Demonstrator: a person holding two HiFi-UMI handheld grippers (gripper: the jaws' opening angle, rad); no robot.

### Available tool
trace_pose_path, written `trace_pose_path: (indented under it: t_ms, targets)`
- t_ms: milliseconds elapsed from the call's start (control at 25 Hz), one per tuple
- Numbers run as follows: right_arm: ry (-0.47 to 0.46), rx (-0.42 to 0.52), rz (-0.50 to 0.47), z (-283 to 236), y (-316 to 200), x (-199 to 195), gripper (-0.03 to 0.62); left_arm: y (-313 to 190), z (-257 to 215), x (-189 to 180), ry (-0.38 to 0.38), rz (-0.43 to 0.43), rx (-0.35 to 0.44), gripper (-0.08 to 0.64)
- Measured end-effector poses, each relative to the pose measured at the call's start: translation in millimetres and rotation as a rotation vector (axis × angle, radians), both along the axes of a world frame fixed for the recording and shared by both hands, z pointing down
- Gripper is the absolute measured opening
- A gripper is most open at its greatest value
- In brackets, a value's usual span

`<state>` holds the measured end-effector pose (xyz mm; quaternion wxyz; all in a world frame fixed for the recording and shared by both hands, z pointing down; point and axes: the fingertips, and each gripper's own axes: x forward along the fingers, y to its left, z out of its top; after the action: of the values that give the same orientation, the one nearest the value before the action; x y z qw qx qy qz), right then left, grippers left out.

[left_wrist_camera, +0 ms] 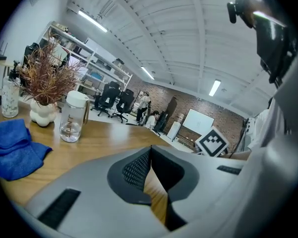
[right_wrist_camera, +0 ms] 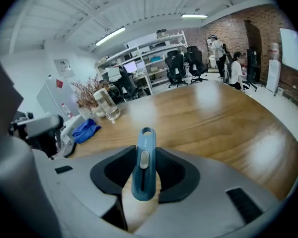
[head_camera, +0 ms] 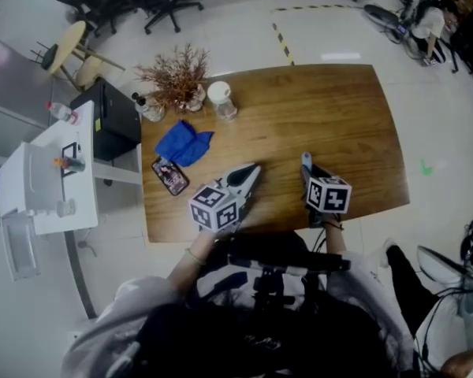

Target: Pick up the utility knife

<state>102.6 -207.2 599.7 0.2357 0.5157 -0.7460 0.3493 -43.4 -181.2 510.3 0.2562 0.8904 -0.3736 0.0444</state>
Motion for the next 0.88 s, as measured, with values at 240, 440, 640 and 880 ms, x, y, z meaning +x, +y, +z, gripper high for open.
trace_pose_path:
  t_ms: [240,440,640,880]
  targets:
    - [0.157,-0.128,-0.071,54,-5,-4,0.141,3,1,-11,-0.004,-0.027,-0.005,0.005]
    - [0.331,-0.32,-0.045,76,26,20,0.141,5,5,-21,-0.005,-0.05,-0.018,0.005]
    - [0.206,-0.094,-0.067,54,-11,-3,0.215,6,6,-22,-0.001,-0.053,-0.024,0.005]
    - [-0.071,0.015,0.073,-3,-8,-6,0.215,5,9,-18,0.004,-0.037,-0.026,0.005]
